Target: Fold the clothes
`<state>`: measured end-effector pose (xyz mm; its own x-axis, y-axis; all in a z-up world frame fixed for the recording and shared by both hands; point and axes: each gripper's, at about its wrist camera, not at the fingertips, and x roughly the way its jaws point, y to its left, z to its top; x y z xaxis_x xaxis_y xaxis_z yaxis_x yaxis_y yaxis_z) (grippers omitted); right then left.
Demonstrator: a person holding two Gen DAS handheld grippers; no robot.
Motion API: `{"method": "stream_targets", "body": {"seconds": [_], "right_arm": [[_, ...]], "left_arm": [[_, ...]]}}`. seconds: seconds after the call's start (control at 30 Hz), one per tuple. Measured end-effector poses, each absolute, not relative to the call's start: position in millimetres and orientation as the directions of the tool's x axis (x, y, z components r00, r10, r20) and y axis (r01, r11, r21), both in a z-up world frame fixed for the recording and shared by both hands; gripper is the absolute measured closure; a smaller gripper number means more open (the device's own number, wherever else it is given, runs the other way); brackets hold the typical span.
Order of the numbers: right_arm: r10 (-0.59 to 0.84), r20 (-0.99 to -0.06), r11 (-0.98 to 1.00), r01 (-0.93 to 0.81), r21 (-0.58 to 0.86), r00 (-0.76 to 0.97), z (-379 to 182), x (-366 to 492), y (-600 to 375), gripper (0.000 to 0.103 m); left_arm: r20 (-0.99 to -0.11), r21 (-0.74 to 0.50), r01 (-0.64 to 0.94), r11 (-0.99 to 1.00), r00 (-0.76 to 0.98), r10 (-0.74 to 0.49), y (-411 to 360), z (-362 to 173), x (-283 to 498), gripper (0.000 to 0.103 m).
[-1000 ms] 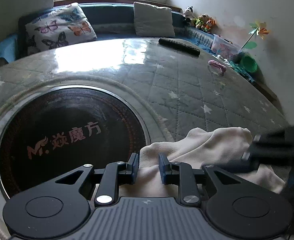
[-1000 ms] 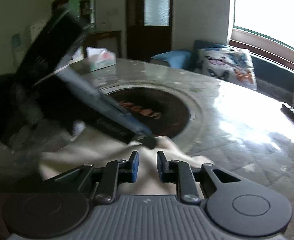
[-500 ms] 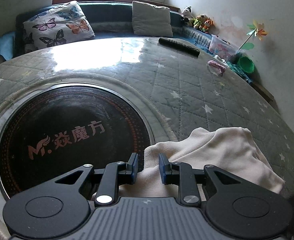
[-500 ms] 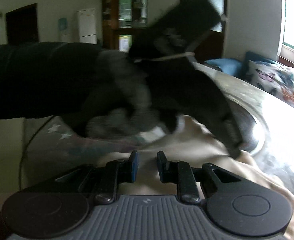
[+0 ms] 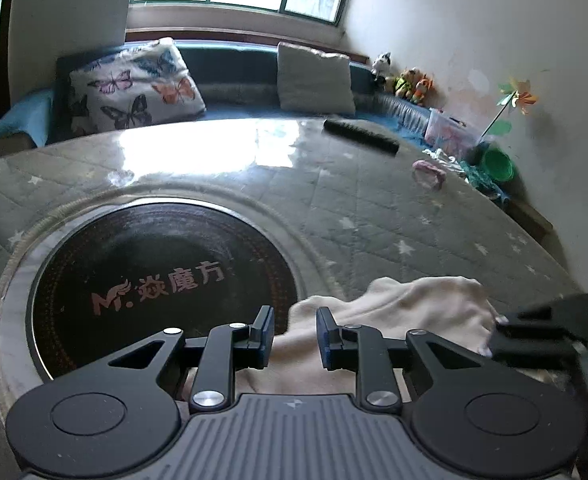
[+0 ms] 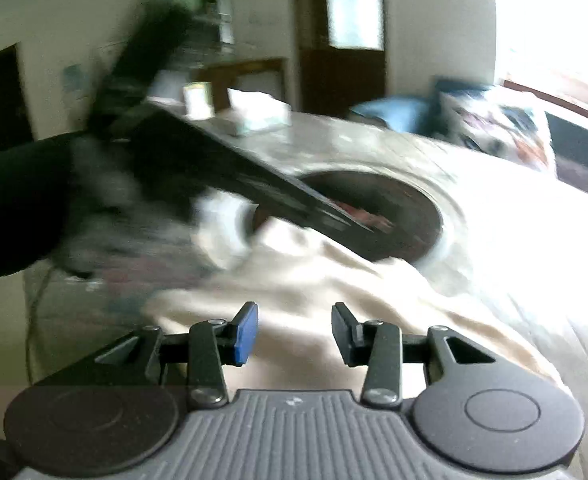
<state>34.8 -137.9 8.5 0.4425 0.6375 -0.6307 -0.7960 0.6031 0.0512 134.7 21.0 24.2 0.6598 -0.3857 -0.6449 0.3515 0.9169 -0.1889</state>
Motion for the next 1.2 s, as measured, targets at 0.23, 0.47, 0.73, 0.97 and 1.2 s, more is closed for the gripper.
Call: {"method": "stream_targets", "body": {"seconds": [0.23, 0.47, 0.73, 0.97, 1.2], "right_arm": [[0.553, -0.687, 0.644, -0.765, -0.008, 0.472, 2, 18, -175, 0.062], [0.488, -0.749, 0.669, -0.743, -0.010, 0.449, -1, -11, -216, 0.062], [0.489, -0.720, 0.692, -0.722, -0.024, 0.493, 22, -13, -231, 0.062], [0.490, -0.638, 0.779, -0.627, 0.015, 0.593, 22, 34, -224, 0.062], [0.442, -0.669, 0.828, -0.558, 0.048, 0.598, -3, 73, -221, 0.062]], "left_arm": [[-0.662, -0.136, 0.356, 0.925, 0.662, -0.352, 12, 11, 120, 0.079], [-0.655, -0.098, 0.339, 0.936, 0.686, -0.317, 12, 9, 111, 0.079], [-0.635, -0.023, 0.416, 0.909, 0.696, -0.334, -2, 13, 61, 0.079], [-0.659, -0.061, 0.424, 0.903, 0.663, -0.356, -2, 3, 37, 0.078], [-0.642, -0.087, 0.394, 0.915, 0.680, -0.354, 10, 15, 35, 0.078]]}}
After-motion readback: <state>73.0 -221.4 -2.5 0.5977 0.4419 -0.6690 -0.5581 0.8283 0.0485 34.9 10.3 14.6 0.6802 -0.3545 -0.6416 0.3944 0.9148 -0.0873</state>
